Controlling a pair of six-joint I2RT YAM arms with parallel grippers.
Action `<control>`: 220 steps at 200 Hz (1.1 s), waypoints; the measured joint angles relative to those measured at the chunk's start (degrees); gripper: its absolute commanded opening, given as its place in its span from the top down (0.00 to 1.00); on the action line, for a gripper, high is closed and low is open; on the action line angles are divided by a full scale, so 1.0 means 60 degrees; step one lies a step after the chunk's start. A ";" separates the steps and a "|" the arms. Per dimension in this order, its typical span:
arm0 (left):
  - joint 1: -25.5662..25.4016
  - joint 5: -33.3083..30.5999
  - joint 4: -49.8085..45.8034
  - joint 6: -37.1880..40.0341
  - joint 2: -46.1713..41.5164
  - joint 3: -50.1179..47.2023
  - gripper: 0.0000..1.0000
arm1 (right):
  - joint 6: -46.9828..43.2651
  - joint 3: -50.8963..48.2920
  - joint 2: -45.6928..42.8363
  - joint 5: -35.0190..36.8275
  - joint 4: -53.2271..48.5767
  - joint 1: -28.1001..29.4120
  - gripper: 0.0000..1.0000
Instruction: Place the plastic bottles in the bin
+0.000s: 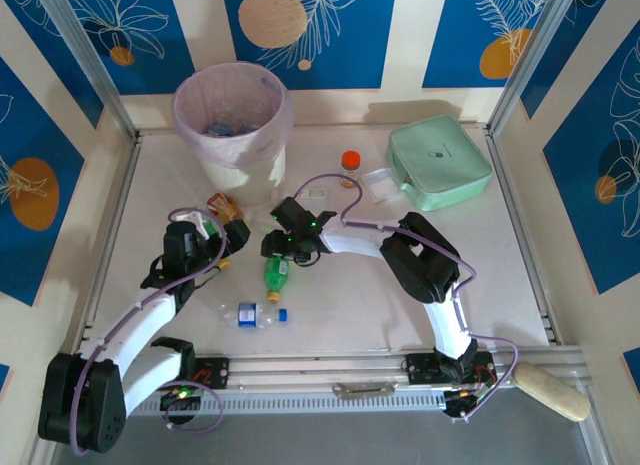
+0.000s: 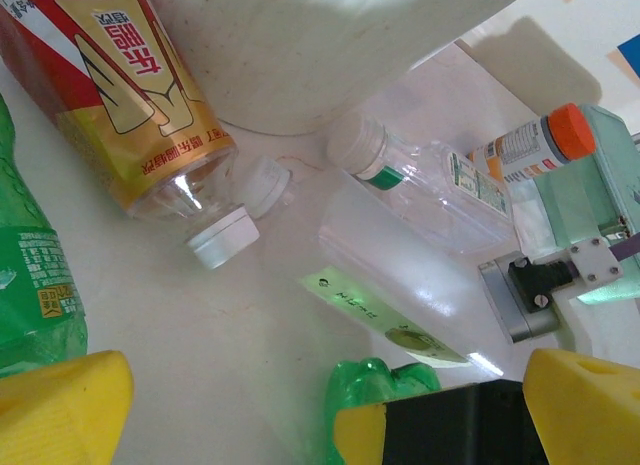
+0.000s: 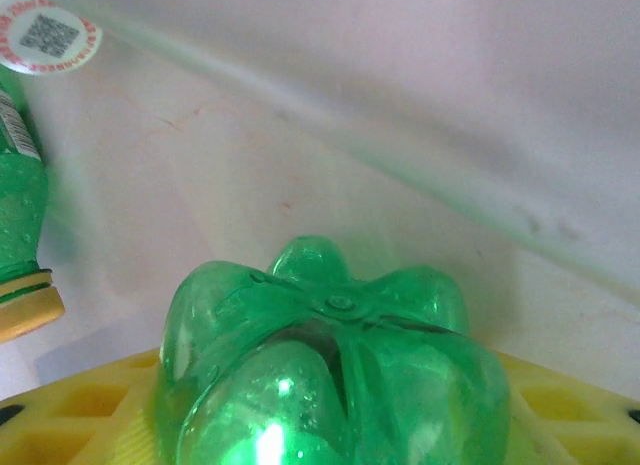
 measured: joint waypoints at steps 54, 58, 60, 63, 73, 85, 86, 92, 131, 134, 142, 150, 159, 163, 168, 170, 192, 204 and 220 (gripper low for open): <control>-0.0004 0.1169 0.0448 -0.0058 0.0521 0.0273 0.00 | -0.0109 -0.0699 -0.0769 -0.0109 0.0404 -0.0350 0.45; -0.0007 0.1293 0.0535 -0.0091 0.0586 0.0317 0.00 | -0.0117 -0.0798 -0.0947 -0.0117 0.0430 -0.0419 0.45; -0.0015 0.1355 0.0579 -0.0109 0.0619 0.0342 0.00 | -0.0142 -0.0841 -0.1024 -0.0120 0.0459 -0.0448 0.45; -0.0015 0.1439 0.0641 -0.0127 0.0659 0.0368 0.00 | -0.0149 -0.0885 -0.1144 -0.0127 0.0474 -0.0492 0.45; -0.0087 0.1672 0.0892 -0.0204 0.0801 0.0452 0.00 | -0.0229 -0.1027 -0.1566 -0.0138 0.0557 -0.0667 0.45; -0.0277 0.1934 0.1188 -0.0248 0.0998 0.0601 0.00 | -0.0321 -0.1169 -0.2098 -0.0146 0.0703 -0.0900 0.45; -0.0299 0.1949 0.1209 -0.0244 0.1020 0.0623 0.00 | -0.0328 -0.1177 -0.2127 -0.0149 0.0710 -0.0914 0.45; -0.0426 0.2044 0.1326 -0.0244 0.1126 0.0721 0.00 | -0.0364 -0.1253 -0.2386 -0.0149 0.0787 -0.1031 0.45; -0.1712 0.2521 0.1967 0.0076 0.2007 0.1643 0.00 | -0.0455 -0.1920 -0.3668 -0.0240 0.1206 -0.1752 0.45; -0.1800 0.2565 0.2014 0.0091 0.2087 0.1701 0.00 | -0.0470 -0.1971 -0.3727 -0.0248 0.1224 -0.1803 0.45; -0.2000 0.2663 0.2157 0.0146 0.2295 0.1851 0.00 | -0.0474 -0.2102 -0.3872 -0.0295 0.1246 -0.1927 0.45; -0.2178 0.2765 0.2317 0.0197 0.2535 0.1985 0.00 | -0.0506 -0.2240 -0.4014 -0.0324 0.1257 -0.2036 0.45; -0.2346 0.2896 0.2484 0.0233 0.2809 0.2109 0.00 | -0.0532 -0.2375 -0.4164 -0.0350 0.1249 -0.2135 0.45; -0.2419 0.2954 0.2543 0.0259 0.2932 0.2171 0.00 | -0.0539 -0.2437 -0.4233 -0.0382 0.1253 -0.2182 0.45; -0.2495 0.3009 0.2605 0.0262 0.3078 0.2237 0.00 | -0.0550 -0.2506 -0.4317 -0.0397 0.1246 -0.2218 0.45; -0.2528 0.3042 0.2634 0.0259 0.3140 0.2269 0.00 | -0.0557 -0.2543 -0.4360 -0.0408 0.1246 -0.2237 0.45; -0.2827 0.3348 0.2867 0.0299 0.3723 0.2561 0.00 | -0.0659 -0.2816 -0.4754 -0.0397 0.1191 -0.2368 0.45; -0.2925 0.3486 0.2983 0.0302 0.3927 0.2707 0.00 | -0.0685 -0.2983 -0.4951 -0.0397 0.1173 -0.2466 0.45; -0.3045 0.3661 0.3118 0.0299 0.4175 0.2856 0.01 | -0.0688 -0.3122 -0.5136 -0.0361 0.1107 -0.2550 0.45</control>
